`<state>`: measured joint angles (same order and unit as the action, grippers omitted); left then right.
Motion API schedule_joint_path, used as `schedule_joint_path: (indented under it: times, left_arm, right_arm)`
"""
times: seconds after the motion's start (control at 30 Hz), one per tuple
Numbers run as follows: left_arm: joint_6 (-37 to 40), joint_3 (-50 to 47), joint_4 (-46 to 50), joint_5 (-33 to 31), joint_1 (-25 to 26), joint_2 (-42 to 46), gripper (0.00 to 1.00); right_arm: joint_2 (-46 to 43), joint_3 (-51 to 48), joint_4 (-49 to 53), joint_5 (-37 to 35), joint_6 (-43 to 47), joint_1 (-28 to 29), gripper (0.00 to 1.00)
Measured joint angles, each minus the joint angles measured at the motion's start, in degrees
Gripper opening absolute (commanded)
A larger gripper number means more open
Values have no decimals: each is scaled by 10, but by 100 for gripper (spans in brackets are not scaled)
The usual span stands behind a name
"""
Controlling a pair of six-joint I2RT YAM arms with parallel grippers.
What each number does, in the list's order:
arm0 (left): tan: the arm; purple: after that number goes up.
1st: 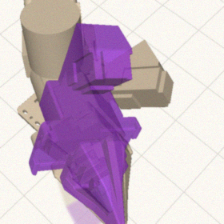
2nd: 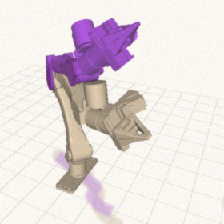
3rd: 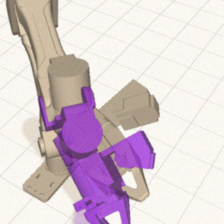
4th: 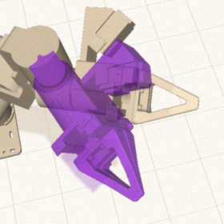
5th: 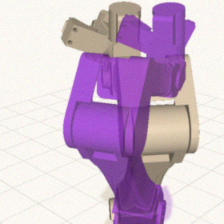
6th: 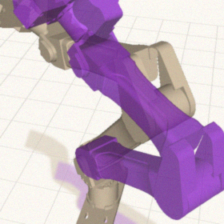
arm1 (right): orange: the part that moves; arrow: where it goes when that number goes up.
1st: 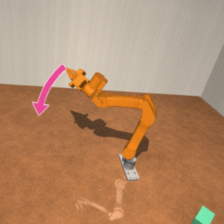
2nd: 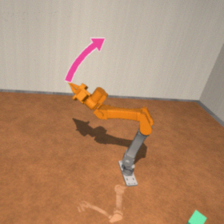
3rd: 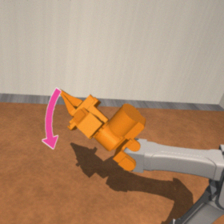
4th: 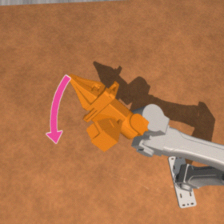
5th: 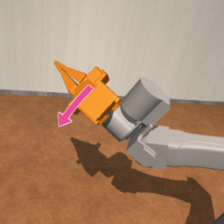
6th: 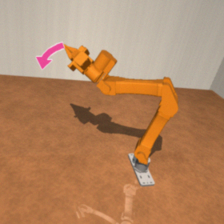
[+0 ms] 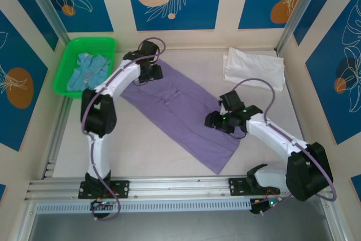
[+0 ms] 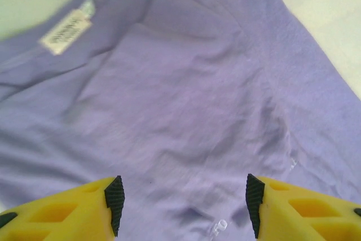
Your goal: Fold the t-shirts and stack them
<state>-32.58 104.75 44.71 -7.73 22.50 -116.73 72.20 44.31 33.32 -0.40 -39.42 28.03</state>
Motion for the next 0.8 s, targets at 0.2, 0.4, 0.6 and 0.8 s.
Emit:
schedule_joint_path:
  times: [0.2, 0.4, 0.6, 0.8]
  left_arm:
    - [-11, -128, -54, -29, -14, 22, 53]
    - [-15, -113, -59, -29, -39, -69, 51]
    - [-13, 5, -60, -9, -38, -150, 50]
    - [8, 201, -21, 16, -27, -263, 51]
  right_arm:
    - [73, -11, 21, 4, 2, 101, 50]
    - [110, -36, 8, 4, -28, 126, 46]
    - [152, -6, -31, 6, -114, 204, 45]
    - [227, 54, -107, 26, -237, 282, 47]
